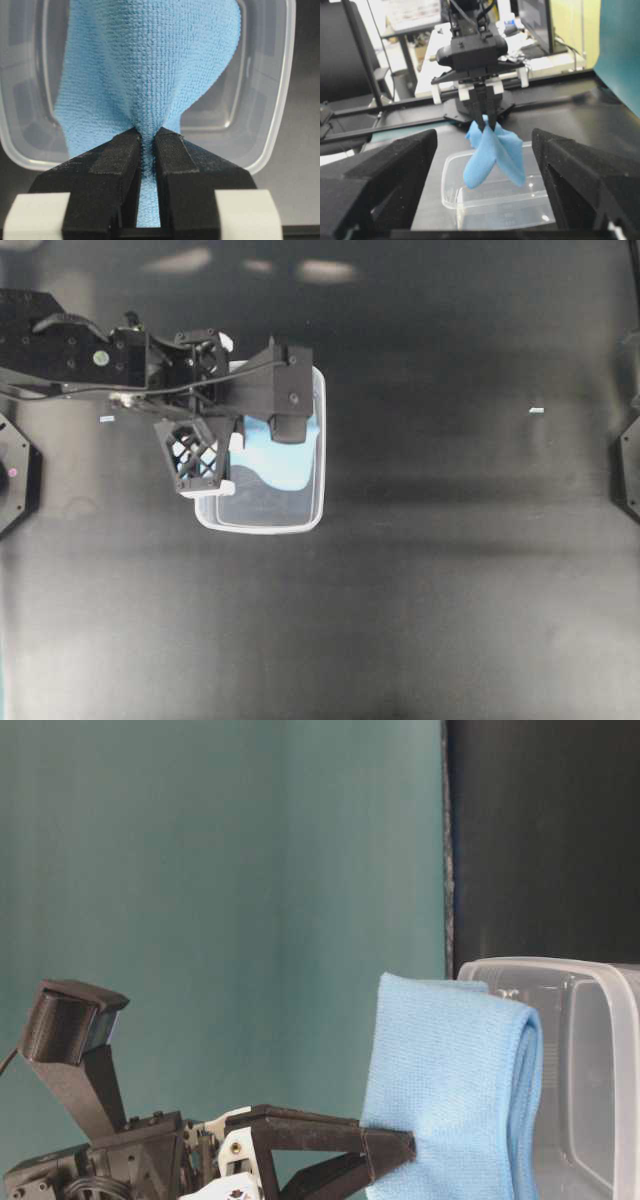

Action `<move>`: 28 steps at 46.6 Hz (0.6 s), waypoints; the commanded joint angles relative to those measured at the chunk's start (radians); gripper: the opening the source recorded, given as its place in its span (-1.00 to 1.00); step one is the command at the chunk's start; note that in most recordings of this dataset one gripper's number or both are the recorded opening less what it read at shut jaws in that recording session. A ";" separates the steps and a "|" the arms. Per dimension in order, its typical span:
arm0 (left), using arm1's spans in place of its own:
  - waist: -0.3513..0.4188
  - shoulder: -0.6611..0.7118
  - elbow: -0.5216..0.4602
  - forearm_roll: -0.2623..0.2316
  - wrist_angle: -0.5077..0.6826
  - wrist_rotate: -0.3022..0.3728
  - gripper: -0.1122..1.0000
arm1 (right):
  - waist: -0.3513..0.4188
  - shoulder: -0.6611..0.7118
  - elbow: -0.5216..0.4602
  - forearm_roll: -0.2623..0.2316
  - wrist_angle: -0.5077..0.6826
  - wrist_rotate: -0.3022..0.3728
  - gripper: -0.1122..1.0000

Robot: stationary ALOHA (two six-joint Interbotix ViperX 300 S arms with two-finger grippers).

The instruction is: Place the blue towel into the container with the left arm.

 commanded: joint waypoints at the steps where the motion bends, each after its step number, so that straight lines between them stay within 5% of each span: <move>1: -0.005 -0.020 -0.006 0.003 -0.018 -0.002 -0.70 | -0.003 0.015 -0.017 0.003 -0.009 0.002 0.54; 23: 0.003 -0.009 0.000 0.003 -0.083 -0.003 -0.67 | -0.003 0.014 -0.018 0.003 -0.009 0.002 0.54; 28: 0.005 -0.011 0.003 0.003 -0.083 -0.017 -0.26 | -0.003 0.015 -0.017 0.003 -0.009 0.003 0.54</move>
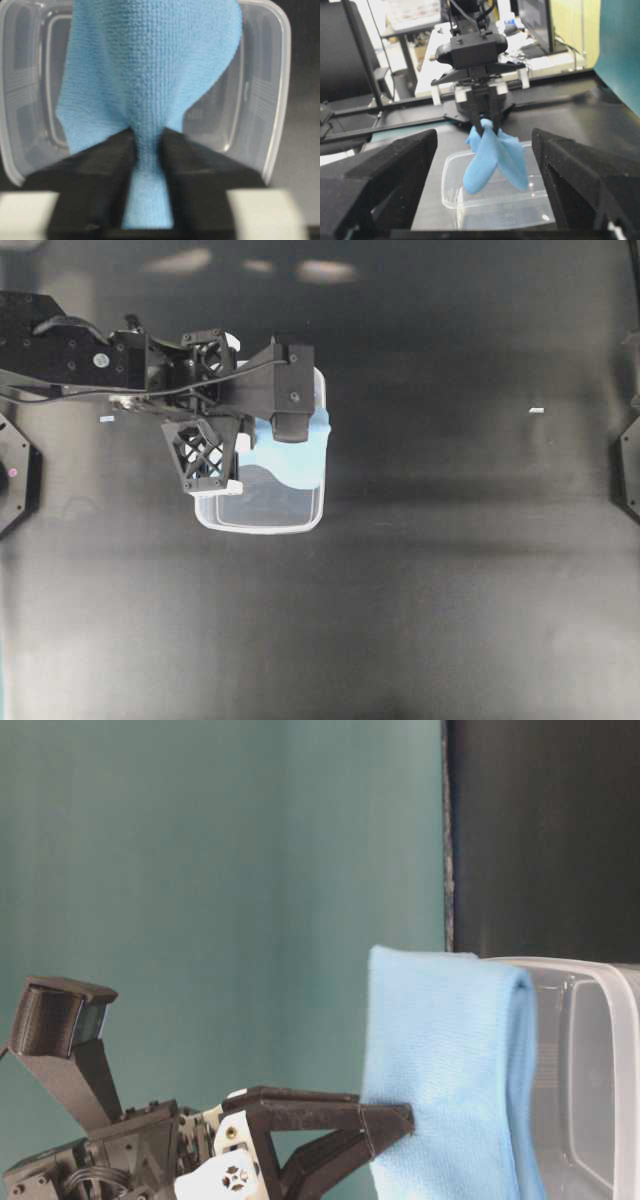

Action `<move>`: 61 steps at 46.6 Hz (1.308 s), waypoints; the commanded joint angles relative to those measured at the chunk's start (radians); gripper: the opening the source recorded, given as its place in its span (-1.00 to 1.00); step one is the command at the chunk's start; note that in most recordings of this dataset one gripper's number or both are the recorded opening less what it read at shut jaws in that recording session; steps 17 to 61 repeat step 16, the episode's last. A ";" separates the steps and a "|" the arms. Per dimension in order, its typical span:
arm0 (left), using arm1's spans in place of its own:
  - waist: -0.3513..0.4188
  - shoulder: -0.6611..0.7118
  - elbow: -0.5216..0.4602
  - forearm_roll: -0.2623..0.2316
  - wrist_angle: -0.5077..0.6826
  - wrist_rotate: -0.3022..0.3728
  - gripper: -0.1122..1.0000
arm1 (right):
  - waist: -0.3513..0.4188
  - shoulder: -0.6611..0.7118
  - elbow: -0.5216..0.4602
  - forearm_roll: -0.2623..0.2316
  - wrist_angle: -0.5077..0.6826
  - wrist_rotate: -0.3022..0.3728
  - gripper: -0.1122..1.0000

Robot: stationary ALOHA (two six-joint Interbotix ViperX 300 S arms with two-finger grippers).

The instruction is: Place the blue towel into the container with the left arm.

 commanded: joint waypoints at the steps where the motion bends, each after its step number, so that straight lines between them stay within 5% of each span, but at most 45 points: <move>1: 0.002 -0.008 -0.008 0.003 -0.008 -0.008 -0.15 | -0.003 0.014 -0.017 0.005 -0.009 0.002 0.54; 8: 0.000 -0.005 -0.017 0.003 -0.018 -0.038 0.66 | -0.003 0.014 -0.015 0.005 -0.009 0.002 0.54; 12: -0.002 -0.009 -0.017 0.003 -0.017 -0.063 0.83 | -0.003 0.014 -0.017 0.005 -0.011 0.000 0.54; 61: 0.003 -0.037 -0.018 0.003 -0.017 -0.097 0.81 | -0.003 0.014 -0.017 0.005 -0.011 0.000 0.54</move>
